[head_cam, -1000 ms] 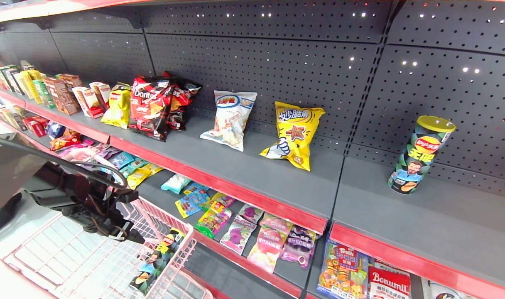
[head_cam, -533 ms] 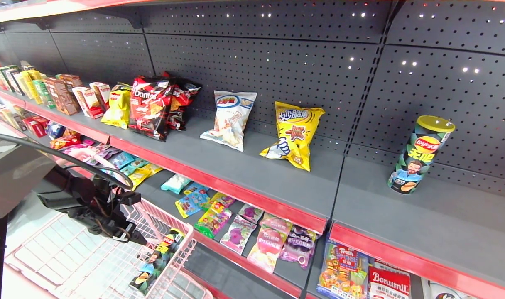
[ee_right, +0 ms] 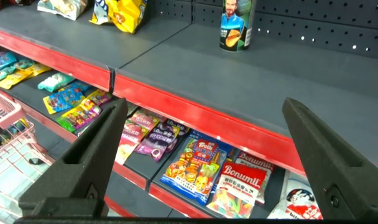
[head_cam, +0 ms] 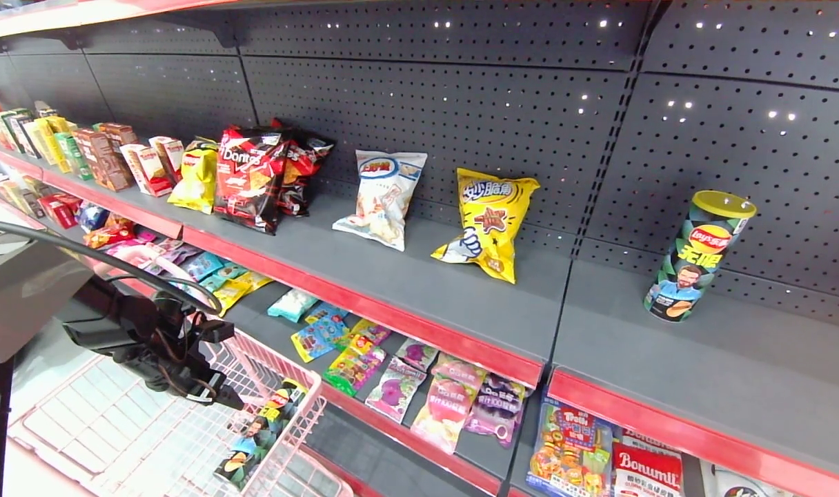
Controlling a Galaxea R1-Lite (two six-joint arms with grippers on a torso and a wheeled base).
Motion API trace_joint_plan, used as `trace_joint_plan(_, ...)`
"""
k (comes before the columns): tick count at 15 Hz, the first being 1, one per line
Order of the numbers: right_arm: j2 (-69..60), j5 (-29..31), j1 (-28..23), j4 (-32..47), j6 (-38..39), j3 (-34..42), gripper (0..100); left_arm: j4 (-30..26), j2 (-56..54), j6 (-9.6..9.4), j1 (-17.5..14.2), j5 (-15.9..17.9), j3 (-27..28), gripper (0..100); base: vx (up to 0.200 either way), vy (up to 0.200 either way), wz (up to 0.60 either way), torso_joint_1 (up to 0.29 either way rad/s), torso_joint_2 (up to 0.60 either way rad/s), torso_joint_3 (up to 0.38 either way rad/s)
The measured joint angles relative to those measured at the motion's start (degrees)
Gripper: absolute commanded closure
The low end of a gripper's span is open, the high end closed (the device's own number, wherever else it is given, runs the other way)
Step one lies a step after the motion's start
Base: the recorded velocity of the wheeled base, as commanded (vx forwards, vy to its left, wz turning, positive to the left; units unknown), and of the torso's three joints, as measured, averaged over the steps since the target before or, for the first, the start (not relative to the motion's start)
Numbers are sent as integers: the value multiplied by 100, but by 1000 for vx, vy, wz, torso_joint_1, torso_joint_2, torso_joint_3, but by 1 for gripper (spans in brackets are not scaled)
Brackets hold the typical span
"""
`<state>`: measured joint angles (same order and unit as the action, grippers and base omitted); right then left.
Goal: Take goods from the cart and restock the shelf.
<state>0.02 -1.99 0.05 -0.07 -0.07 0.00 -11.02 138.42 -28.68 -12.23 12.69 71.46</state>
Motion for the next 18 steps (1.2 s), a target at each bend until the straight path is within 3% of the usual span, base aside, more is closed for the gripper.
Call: trace_joint_plan(18, 0, 0, 0, 2, 0, 0, 0, 40, 59, 9, 154, 72, 262, 0, 0, 0, 0, -155, 347, 187)
